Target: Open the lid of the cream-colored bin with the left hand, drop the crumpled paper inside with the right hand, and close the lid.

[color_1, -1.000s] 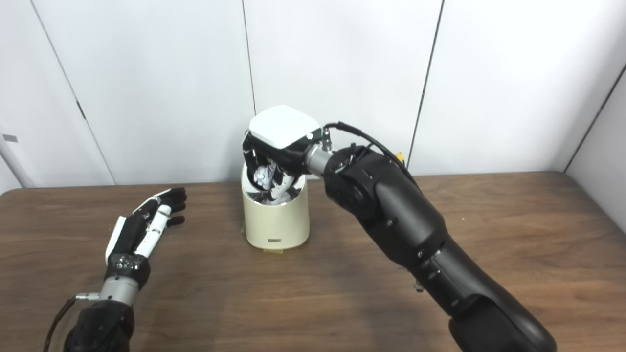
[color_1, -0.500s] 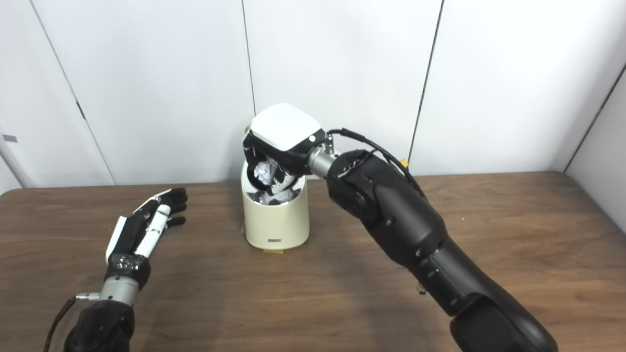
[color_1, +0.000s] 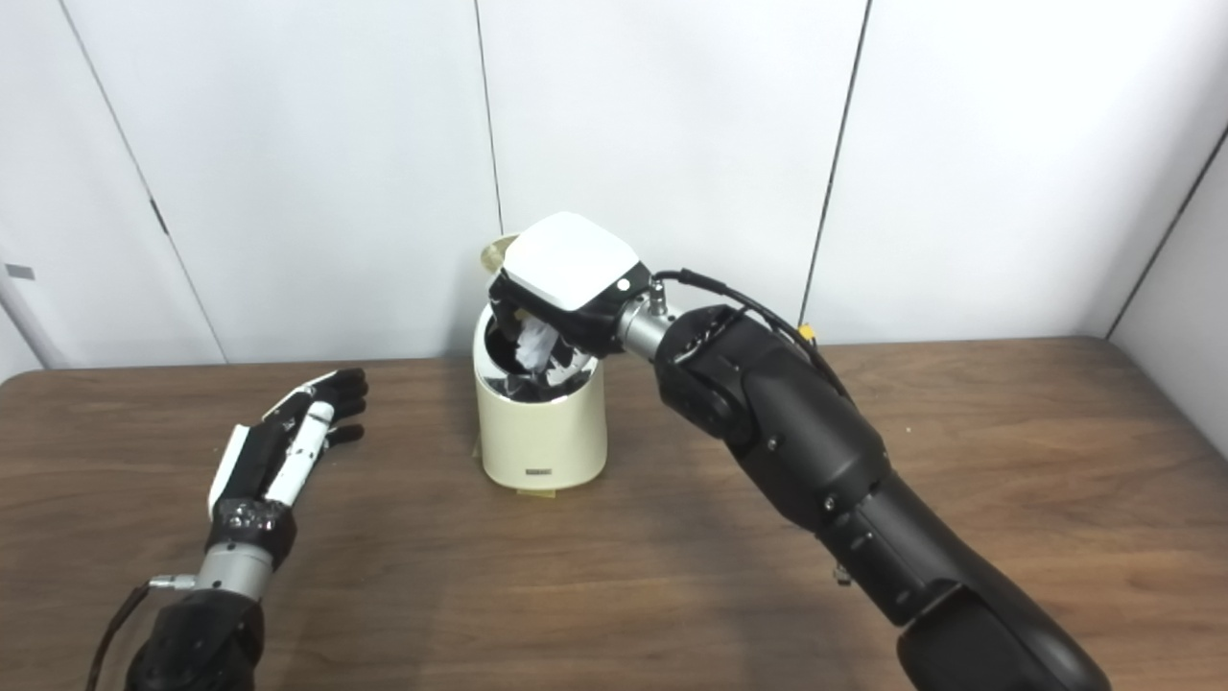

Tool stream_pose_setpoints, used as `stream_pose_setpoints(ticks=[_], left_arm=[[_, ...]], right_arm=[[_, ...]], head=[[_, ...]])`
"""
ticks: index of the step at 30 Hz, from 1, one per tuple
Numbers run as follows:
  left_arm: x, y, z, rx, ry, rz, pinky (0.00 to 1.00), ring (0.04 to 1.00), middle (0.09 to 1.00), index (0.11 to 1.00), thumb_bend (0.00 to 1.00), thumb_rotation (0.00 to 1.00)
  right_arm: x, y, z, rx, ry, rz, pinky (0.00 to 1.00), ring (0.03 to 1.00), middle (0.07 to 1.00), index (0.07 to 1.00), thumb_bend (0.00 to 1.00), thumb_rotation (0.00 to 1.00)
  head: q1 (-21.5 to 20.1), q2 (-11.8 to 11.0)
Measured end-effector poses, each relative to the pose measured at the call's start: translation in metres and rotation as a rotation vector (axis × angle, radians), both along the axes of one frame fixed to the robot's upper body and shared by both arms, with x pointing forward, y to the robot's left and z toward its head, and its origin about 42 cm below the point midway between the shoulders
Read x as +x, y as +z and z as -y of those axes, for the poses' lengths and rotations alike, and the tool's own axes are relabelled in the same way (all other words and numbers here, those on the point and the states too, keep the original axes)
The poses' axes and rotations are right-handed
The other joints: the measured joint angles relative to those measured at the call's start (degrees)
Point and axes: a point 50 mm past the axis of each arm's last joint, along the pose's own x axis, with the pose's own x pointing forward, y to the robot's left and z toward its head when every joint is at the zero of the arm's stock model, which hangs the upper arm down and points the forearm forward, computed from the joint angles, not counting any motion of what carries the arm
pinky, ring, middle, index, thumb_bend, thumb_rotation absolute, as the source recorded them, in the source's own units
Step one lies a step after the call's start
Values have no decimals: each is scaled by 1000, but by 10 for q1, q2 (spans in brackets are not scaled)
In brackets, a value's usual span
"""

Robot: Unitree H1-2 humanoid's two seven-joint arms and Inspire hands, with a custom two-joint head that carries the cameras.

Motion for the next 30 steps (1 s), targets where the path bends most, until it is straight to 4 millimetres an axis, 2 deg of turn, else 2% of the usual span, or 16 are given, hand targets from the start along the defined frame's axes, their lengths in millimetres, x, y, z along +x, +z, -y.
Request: stream_pose_setpoints(ticks=[4,5,6,7,9,12,15,17,18,19,20,22,25,27,30], left_arm=[[0,0,-1,1,-2,0,767,823,814,802,283,714],[0,0,-1,2,-1,0,766,822,814,802,284,715],[0,0,-1,2,-1,0,764,822,814,803,284,717],[0,0,-1,2,-1,-1,764,821,814,802,287,717],[0,0,-1,2,-1,-3,764,822,815,802,292,715],[0,-1,-1,7,-3,-5,769,828,820,806,305,720],[0,0,-2,12,-3,-5,766,825,816,801,308,714],[0,0,-2,14,-3,-5,764,823,814,797,310,714],[0,0,-2,15,-3,-5,767,824,814,798,310,714],[0,0,-2,15,-3,-5,765,823,814,798,307,714],[-1,-1,-2,16,-2,-5,763,822,812,799,302,715],[-1,-1,-2,16,-3,-5,768,823,812,801,281,718],[-1,-1,-2,16,-1,-5,767,822,809,796,269,724],[-1,-1,-2,16,-2,-5,766,822,810,796,273,737],[-1,-1,-2,16,-2,-5,763,820,808,793,270,743]], right_arm=[[-1,-1,0,2,4,0,516,648,695,491,521,126],[-2,-1,0,3,6,-1,516,644,692,537,756,64],[-2,-1,0,3,8,-2,516,642,691,560,876,32],[-2,-2,0,3,11,-3,514,637,688,575,950,13],[-2,-2,-1,3,15,-3,507,628,682,586,991,2],[-3,-1,-1,7,20,2,506,625,678,586,1000,0],[-3,0,-1,15,28,10,497,616,664,572,979,0],[-4,-1,0,35,36,16,466,572,626,543,949,0],[-5,-1,0,65,47,27,437,532,594,508,694,71],[-5,-2,0,93,61,40,409,493,580,482,605,36],[-5,-3,0,131,81,65,387,478,569,461,559,18],[-3,-4,0,199,111,115,358,465,559,444,521,3],[-3,-1,2,274,126,186,283,433,540,459,515,0],[-3,1,4,310,122,249,218,311,489,468,524,9],[-3,5,6,389,109,323,156,230,461,485,525,13]], head=[[0,-1],[0,-1],[-1,-1],[-1,0],[-1,0],[-1,0],[-1,0],[0,0],[0,0],[1,0],[0,0],[0,0],[0,0],[0,-1],[0,-2]])
